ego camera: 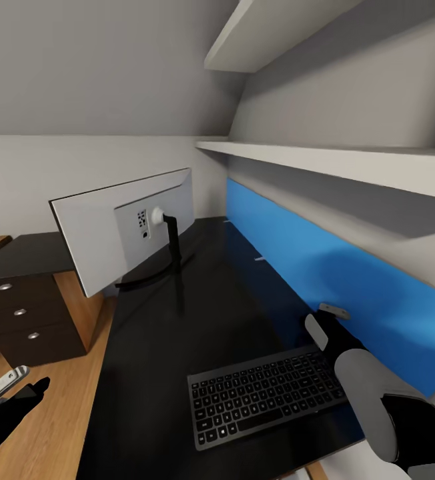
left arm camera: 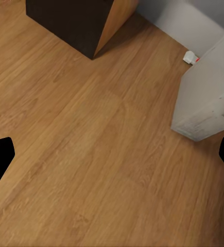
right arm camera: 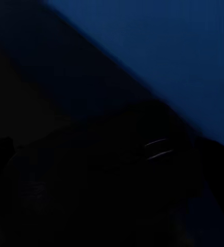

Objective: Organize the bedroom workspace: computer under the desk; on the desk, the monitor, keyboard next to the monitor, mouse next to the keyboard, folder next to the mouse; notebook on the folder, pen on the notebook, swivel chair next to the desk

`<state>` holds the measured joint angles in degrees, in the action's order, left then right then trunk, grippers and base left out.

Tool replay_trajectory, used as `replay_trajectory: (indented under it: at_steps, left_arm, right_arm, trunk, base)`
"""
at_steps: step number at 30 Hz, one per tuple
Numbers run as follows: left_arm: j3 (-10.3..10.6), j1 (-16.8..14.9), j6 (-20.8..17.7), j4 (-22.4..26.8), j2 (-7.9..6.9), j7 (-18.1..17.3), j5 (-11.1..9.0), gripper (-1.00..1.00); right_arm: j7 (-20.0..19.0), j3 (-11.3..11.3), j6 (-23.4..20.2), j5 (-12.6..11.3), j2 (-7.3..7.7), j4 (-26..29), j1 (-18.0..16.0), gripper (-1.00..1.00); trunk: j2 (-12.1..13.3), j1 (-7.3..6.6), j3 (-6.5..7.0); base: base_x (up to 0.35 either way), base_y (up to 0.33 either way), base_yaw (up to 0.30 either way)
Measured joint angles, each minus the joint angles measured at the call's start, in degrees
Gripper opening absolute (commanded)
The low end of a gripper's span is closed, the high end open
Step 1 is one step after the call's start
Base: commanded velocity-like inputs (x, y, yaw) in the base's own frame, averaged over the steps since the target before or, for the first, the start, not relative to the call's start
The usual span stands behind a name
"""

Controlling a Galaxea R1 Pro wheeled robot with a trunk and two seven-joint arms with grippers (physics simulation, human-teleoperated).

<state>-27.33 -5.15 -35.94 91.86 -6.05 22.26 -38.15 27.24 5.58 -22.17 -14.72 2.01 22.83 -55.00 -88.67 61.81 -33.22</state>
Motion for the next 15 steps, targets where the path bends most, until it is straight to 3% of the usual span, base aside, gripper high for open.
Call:
replay_trajectory:
  at_steps: [8,12,15]
  left_arm:
    - [0.2,0.0,0.1,0.0,0.08,0.0,0.1,1.0]
    - [0.3,0.0,0.1,0.0,0.09,0.0,0.1,1.0]
    - [0.3,0.0,0.2,0.0,0.09,0.1,0.1,1.0]
  right_arm:
    - [-0.2,-0.1,0.4,0.0,-0.28,0.1,0.1,-1.0]
    - [-0.4,-0.3,0.6,0.0,-1.09,0.2,0.1,-1.0]
    - [-2.0,-0.6,0.6,0.1,-1.19,0.2,0.2,-1.0]
  trunk:
    - [3.2,-1.76,1.44]
    - [4.8,-2.64,2.16]
    - [6.0,-3.3,2.69]
  base:
    - [0.0,0.0,0.0]
    - [0.0,0.0,0.0]
    - [0.0,0.0,0.0]
